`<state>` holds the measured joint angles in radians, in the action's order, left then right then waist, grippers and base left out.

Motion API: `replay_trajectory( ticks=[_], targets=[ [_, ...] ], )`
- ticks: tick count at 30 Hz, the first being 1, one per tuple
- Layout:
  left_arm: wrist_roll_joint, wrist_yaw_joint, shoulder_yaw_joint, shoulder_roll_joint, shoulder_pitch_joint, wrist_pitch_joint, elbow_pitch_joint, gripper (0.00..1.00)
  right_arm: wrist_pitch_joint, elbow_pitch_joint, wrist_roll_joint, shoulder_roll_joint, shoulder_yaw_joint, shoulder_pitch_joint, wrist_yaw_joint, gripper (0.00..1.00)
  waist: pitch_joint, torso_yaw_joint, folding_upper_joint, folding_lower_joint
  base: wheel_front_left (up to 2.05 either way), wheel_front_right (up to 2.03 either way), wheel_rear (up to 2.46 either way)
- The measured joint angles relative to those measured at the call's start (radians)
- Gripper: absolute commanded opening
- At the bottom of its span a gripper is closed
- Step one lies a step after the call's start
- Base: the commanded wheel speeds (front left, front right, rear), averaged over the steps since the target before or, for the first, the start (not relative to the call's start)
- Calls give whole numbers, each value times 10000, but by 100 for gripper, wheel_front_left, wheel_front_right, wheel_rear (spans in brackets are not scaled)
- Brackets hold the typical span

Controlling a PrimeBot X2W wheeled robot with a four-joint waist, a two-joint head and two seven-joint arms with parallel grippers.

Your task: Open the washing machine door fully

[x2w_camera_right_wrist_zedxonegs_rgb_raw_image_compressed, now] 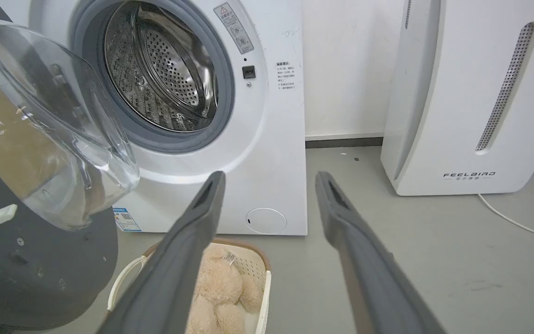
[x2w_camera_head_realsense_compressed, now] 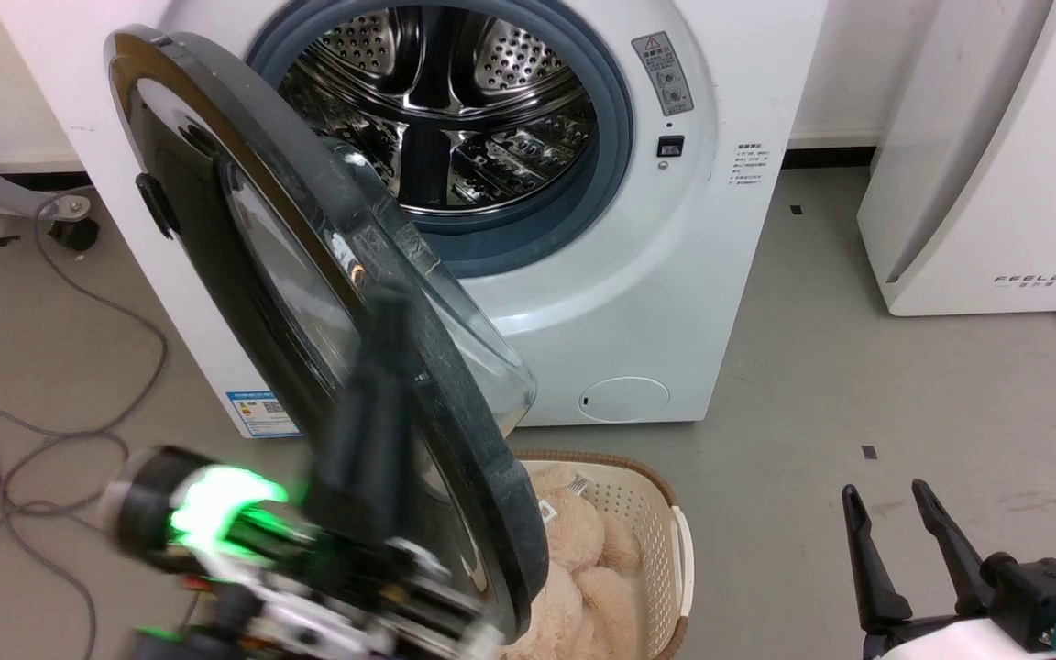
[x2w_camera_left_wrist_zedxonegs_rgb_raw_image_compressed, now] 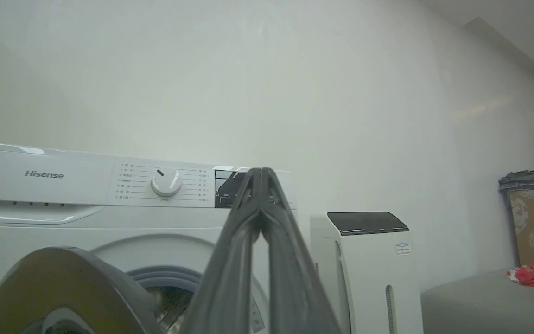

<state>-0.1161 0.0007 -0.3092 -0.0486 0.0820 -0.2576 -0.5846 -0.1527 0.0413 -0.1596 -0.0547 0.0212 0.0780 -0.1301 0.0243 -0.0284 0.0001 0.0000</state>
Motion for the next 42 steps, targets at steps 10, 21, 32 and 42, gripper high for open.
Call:
replay_trajectory(
  ticks=[10,21,32,42],
  targets=[
    [-384,-928,-2648,-27,-928,451,1430,0,27,19,33,0,-63,19,0,100,-87,61,0,0,0,0,0],
    [-1342,-1089,-3492,-372,-1481,1797,3662,0,104,19,274,0,-73,179,0,100,-173,57,0,0,0,0,0],
    [-1569,-270,-2980,-94,31,1321,5522,0,102,17,314,0,-77,175,0,100,-20,27,0,0,0,0,0],
    [-1747,826,-2819,-35,419,1442,6474,0,84,104,314,0,81,176,0,100,-140,47,0,0,0,0,0]
  ],
)
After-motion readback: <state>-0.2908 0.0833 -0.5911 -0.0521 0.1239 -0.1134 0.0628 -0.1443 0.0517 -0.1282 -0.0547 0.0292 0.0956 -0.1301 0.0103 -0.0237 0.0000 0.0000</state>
